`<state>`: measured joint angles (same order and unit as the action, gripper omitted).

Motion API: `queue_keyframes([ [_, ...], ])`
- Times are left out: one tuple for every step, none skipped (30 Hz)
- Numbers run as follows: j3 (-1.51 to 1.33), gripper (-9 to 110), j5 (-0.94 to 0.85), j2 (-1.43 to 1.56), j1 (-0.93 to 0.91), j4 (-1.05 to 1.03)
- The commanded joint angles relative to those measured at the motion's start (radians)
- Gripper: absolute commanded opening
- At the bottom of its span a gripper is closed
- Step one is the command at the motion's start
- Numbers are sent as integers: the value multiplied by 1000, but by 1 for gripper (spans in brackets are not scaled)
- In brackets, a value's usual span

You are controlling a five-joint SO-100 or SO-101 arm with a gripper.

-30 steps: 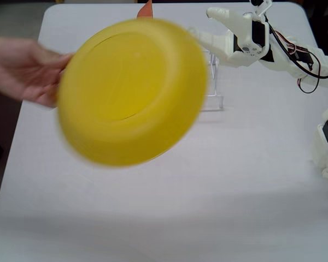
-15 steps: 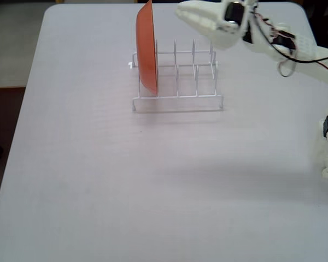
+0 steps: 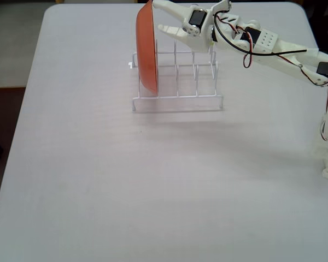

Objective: Would you please take all the plates for me?

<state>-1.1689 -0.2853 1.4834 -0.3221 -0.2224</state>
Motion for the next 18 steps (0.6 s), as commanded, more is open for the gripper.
queue_keyframes([
  [115,39,46,0,-11,-103],
  [133,39,58,-12,-12,-132],
  [149,39,67,-25,-14,-156],
  [166,40,77,-41,-17,-176],
  [184,40,84,-60,-20,-190],
  [199,41,87,-78,-25,-193],
  [216,41,87,-97,-31,-193],
  [238,41,80,-115,-35,-193],
  [264,40,71,-133,-40,-193],
  [293,40,60,-153,-46,-199],
  [325,40,48,-172,-51,-206],
  [354,40,35,-189,-55,-215],
  [387,40,31,-209,-61,-227],
  [417,40,28,-227,-64,-236],
  [439,39,25,-244,-66,-241],
  [453,38,28,-258,-69,-241],
  [465,38,32,-272,-71,-241],
  [477,37,35,-285,-72,-241],
])
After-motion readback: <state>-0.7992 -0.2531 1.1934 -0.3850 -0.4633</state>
